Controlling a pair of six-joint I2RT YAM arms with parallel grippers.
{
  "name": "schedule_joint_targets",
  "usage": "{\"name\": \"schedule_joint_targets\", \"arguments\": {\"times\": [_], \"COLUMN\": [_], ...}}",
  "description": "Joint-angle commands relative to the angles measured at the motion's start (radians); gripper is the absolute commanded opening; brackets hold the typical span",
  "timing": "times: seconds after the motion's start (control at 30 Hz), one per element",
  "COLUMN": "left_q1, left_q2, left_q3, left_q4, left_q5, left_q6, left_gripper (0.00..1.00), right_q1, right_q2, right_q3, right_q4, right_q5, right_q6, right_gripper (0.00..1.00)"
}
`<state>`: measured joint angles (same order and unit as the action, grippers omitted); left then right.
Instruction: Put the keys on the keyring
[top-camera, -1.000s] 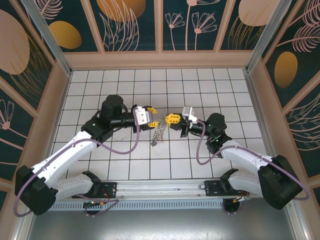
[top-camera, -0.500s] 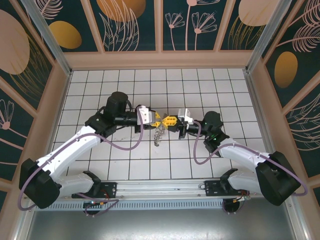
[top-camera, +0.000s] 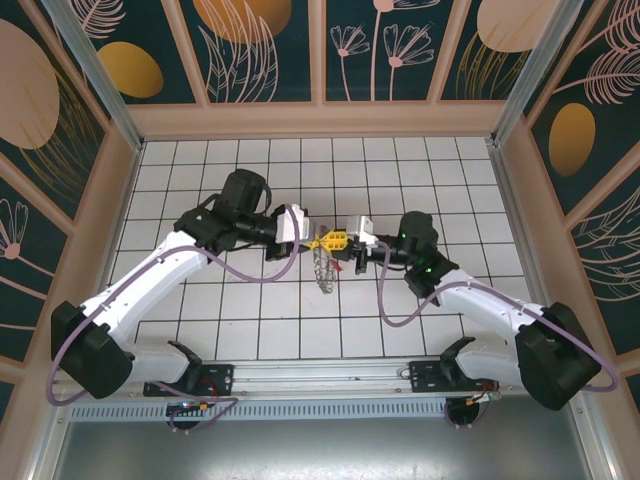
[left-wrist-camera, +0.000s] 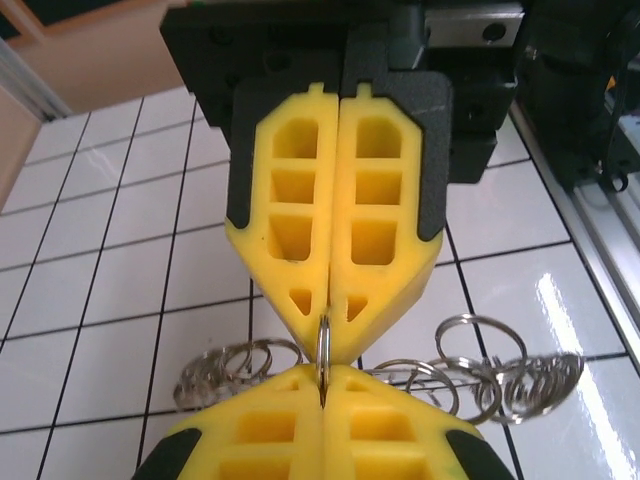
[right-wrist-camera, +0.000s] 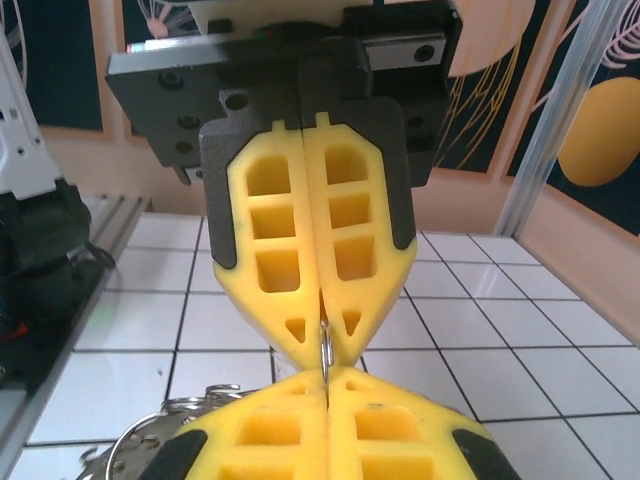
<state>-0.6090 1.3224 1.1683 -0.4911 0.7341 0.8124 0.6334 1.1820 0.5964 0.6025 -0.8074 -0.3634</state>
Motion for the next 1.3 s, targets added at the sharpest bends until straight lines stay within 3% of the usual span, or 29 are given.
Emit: {"name": "schedule_joint_targets", "arguments": {"times": [0.0,0.07,0.2,0.3,0.67,0.8,1.03,1.1,1.2,1.27], "left_q1": [-0.012,-0.013,-0.014,-0.014,-0.014,-0.014,-0.015,-0.014,-0.014,-0.014], "left_q2": [0.014,0.016,0.033,0.03,0.037,0.038,0.04,0.039,0.027,0.002], "left_q3": [0.065,0.08,0.115,0.105,0.125,0.123,0.116,0.11,0.094,0.064], "left_q4": [-0.069,-0.094,-0.172,-0.178,-0.171,-0.179,-0.185,-0.183,-0.15,-0.093], "left_q5": [-0.038,-0.077,-0.149,-0.171,-0.08,-0.081,-0.092,-0.1,-0.111,-0.116], "left_q6": [0.057,0.067,0.116,0.132,0.106,0.1,0.098,0.097,0.081,0.051], "left_gripper": [0.0,0.0,0.0,0.0,0.0,0.0,0.0,0.0,0.0,0.02], "right_q1": [0.033,0.032,0.04,0.05,0.083,0.092,0.092,0.092,0.091,0.083], "right_q2": [-0.048,-0.057,-0.017,0.0,0.056,0.055,0.055,0.058,0.057,0.033], "right_q3": [0.077,0.116,0.259,0.3,0.321,0.315,0.32,0.328,0.325,0.287], "right_q4": [-0.28,-0.397,-0.645,-0.722,-0.63,-0.599,-0.592,-0.618,-0.628,-0.546], "right_q5": [0.006,0.018,0.069,0.098,0.167,0.165,0.159,0.142,0.119,0.108], "right_q6": [-0.22,-0.285,-0.404,-0.455,-0.403,-0.383,-0.356,-0.372,-0.382,-0.337], "right_gripper": [0.14,0.23,0.27,0.27,0.26,0.16,0.17,0.0,0.0,0.0]}}
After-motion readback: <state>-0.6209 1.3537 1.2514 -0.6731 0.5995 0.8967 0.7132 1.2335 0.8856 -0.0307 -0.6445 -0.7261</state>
